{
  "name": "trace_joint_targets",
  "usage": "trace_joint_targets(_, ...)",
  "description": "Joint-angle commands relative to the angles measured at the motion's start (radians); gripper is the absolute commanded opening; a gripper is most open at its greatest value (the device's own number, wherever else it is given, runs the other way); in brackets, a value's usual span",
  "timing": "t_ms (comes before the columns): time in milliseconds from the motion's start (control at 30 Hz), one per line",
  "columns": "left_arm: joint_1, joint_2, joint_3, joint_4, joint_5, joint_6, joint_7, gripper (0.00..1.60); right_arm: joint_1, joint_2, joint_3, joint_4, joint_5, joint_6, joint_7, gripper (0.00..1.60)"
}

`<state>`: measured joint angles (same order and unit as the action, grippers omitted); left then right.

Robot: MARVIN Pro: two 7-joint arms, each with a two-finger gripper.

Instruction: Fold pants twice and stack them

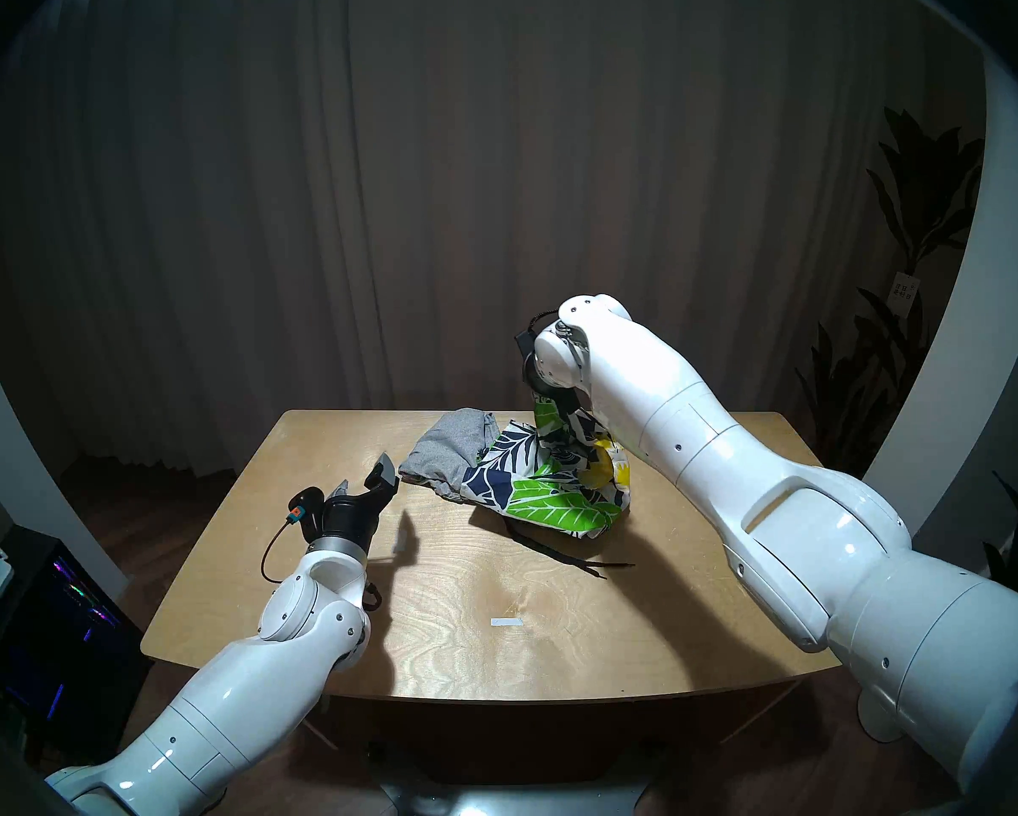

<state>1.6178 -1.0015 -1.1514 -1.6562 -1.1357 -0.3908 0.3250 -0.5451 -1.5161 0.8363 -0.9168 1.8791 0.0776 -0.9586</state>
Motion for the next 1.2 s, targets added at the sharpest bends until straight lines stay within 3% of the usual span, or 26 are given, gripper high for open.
trace_joint_targets(0, 0.012, 0.013, -0.032, -0.026, -0.003, -0.031, 0.004, 1.6, 0.107, -0.116, -0.01, 0.075, 0.0, -0.033, -0.003, 0.0)
trace_joint_targets(633, 0.076, 0.041, -0.096, -0.019, -0.034, -0.07, 0.051, 1.6, 0.152, -0.29, -0.059, 0.321, -0.018, -0.103, 0.03, 0.0)
trace_joint_targets(667, 0.081, 0.042, -0.099, -0.02, -0.035, -0.073, 0.054, 1.6, 0.153, -0.299, -0.061, 0.335, -0.018, -0.107, 0.033, 0.16)
trace_joint_targets(767, 0.091, 0.044, -0.107, -0.02, -0.039, -0.079, 0.061, 1.6, 0.155, -0.319, -0.071, 0.362, -0.022, -0.11, 0.042, 1.11)
trace_joint_targets(800, 0.091, 0.044, -0.107, -0.02, -0.039, -0.079, 0.061, 1.6, 0.155, -0.319, -0.071, 0.362, -0.022, -0.11, 0.042, 1.11)
trace_joint_targets(833, 0.094, 0.045, -0.11, -0.021, -0.041, -0.082, 0.063, 1.6, 0.157, -0.326, -0.073, 0.372, -0.023, -0.11, 0.046, 1.6)
trace_joint_targets(1167, 0.116, 0.043, -0.129, -0.04, -0.053, -0.107, 0.076, 1.6, 0.175, -0.404, -0.091, 0.457, -0.023, -0.113, 0.087, 1.6)
